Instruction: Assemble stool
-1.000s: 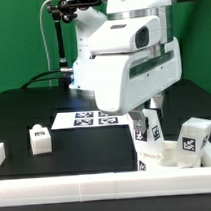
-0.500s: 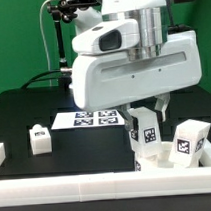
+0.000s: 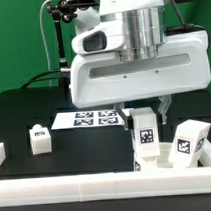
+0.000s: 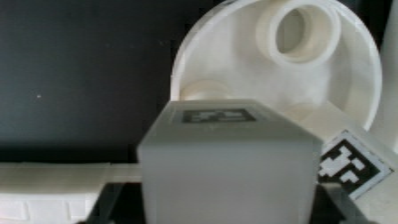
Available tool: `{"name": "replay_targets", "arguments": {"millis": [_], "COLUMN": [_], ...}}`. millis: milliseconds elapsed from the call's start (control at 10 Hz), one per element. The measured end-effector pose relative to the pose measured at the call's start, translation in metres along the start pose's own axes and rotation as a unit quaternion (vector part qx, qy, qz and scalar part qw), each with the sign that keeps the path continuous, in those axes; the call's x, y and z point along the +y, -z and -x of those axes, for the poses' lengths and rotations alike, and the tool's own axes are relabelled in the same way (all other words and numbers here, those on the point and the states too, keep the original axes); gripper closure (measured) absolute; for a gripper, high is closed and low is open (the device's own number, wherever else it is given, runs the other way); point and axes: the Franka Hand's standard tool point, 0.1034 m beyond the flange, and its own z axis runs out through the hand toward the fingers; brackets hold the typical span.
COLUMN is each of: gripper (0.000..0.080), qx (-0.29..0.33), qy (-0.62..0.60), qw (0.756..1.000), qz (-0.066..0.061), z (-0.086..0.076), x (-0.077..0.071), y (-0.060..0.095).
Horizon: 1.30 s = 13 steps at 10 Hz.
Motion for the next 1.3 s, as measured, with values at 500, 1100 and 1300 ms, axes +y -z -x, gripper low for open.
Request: {"name": "replay_targets", "arguments": {"millis": [500,1100,1300], "gripper": [0.0459,0.0459,0.0459], "qx": [0.001,-0.009,-0.011], "qy": [-0.227,-0.465,-0.519], "qw": [0.974,0.885,0.854], "qz": [-0.021,-0.031,-0.030], "z": [0.0005,0.0016,0.0017], "x": [0.0003,-0.0075,-0.0082], "y": [-0.0016,-0.0029,-0.0028]}}
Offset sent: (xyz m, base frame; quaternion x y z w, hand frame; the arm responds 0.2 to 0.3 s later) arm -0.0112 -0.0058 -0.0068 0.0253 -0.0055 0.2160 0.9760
